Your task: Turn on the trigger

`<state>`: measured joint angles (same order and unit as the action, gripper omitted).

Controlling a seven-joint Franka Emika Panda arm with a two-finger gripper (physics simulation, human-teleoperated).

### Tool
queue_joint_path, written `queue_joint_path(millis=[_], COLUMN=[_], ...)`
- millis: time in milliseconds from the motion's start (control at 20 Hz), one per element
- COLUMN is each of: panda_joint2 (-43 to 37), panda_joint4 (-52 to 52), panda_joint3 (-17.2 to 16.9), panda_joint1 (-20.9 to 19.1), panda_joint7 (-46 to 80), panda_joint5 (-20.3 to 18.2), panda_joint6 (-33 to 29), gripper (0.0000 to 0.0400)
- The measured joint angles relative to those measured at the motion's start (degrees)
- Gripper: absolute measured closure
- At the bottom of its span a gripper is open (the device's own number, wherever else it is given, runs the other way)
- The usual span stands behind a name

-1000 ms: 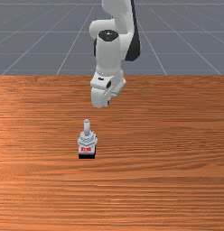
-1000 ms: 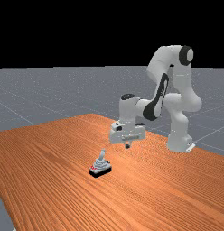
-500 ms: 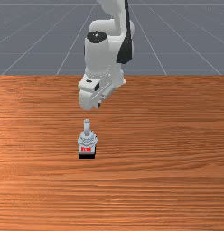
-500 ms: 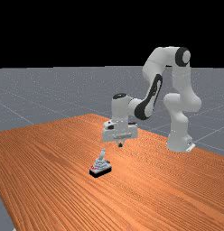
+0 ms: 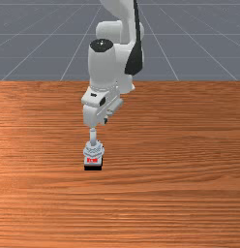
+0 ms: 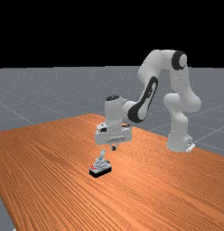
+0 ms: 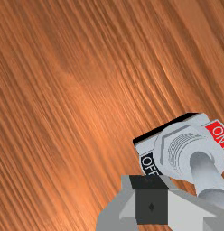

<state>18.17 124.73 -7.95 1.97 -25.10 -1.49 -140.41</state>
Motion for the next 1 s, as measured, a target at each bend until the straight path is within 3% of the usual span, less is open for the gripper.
queue_joint_path(millis=[550, 650, 700, 750, 800, 850, 900, 950, 1000], panda_joint2=[-2.2, -2.1, -1.8, -1.6, -0.8, 0.7, 0.4, 0.9, 1.7], panda_joint4=[3.5, 3.5, 3.7, 5.7, 5.9, 3.9, 6.6, 6.2, 4.4], panda_joint3=[0.0, -3.4, -0.2, 0.0, 0.1, -0.4, 0.4, 0.3, -2.5], panda_joint1=[-1.6, 3.0, -0.2, -0.3, -0.4, 0.2, -0.6, -0.5, 2.2], panda_joint7=[-6.0, 7.1, -2.6, -1.9, -2.1, 1.0, -2.2, -2.1, 2.9], panda_joint5=[0.8, 10.4, 1.8, 1.0, 0.8, 0.7, 0.2, 0.4, 5.8], panda_joint6=[-1.5, -0.7, -2.5, -7.7, -9.0, -5.3, -11.8, -11.0, -7.1], gripper=[0.0400, 0.0400, 0.0400, 0.0400, 0.0400, 0.0400, 0.0400, 0.0400, 0.0400])
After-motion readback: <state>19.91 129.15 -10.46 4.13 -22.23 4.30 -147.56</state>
